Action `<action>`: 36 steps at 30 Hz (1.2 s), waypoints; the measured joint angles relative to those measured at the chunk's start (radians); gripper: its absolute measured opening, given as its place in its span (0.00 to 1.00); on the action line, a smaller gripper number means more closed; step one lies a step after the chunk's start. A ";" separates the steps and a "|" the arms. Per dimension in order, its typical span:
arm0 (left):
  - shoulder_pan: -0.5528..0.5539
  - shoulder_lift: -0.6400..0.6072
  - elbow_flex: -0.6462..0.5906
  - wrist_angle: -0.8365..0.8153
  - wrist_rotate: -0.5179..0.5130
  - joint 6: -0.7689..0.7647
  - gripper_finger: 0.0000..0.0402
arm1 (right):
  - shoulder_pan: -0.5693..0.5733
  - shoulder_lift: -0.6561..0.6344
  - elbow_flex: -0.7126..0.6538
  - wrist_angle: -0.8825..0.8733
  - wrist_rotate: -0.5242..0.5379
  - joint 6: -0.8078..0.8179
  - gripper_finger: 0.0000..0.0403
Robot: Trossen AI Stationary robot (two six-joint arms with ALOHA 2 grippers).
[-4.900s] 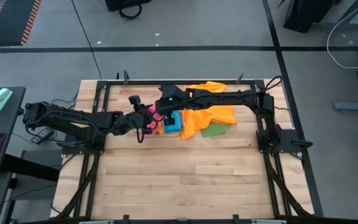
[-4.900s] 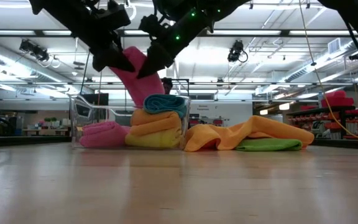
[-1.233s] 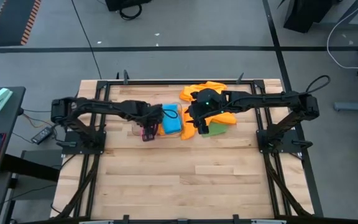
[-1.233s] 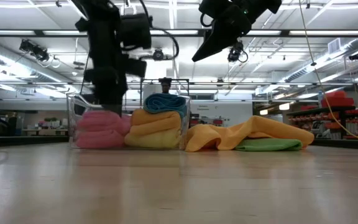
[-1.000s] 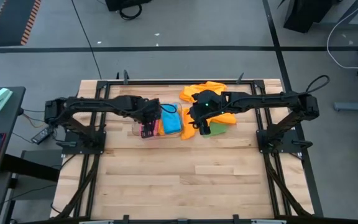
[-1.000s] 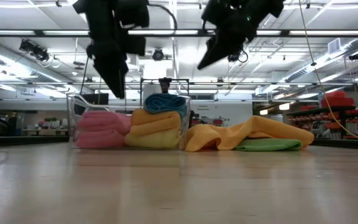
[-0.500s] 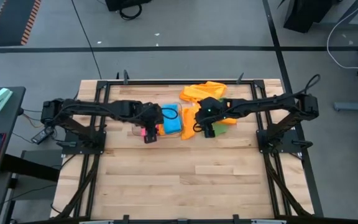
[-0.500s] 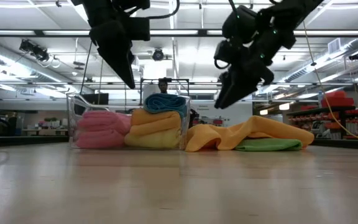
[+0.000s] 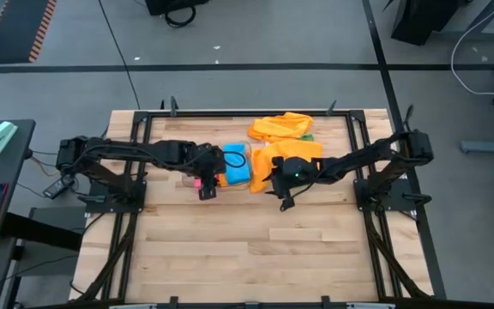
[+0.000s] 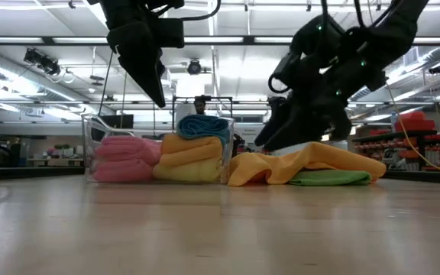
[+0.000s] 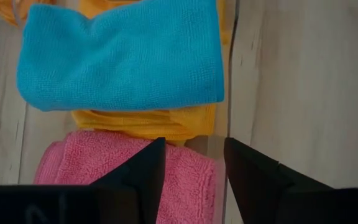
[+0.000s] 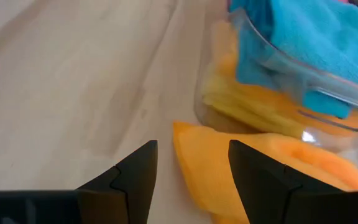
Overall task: Fold microfiber towels
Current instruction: Fold the bottom orange microfiber cloth
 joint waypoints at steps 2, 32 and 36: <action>-0.008 0.000 0.008 0.000 0.000 0.000 0.43 | -0.006 0.040 0.004 0.015 0.007 0.004 0.51; -0.131 -0.001 0.037 -0.046 0.001 -0.077 0.41 | 0.049 0.070 0.010 -0.029 -0.116 0.074 0.01; -0.183 -0.001 0.037 0.003 0.001 -0.098 0.41 | 0.124 0.034 0.018 -0.034 -0.194 0.137 0.01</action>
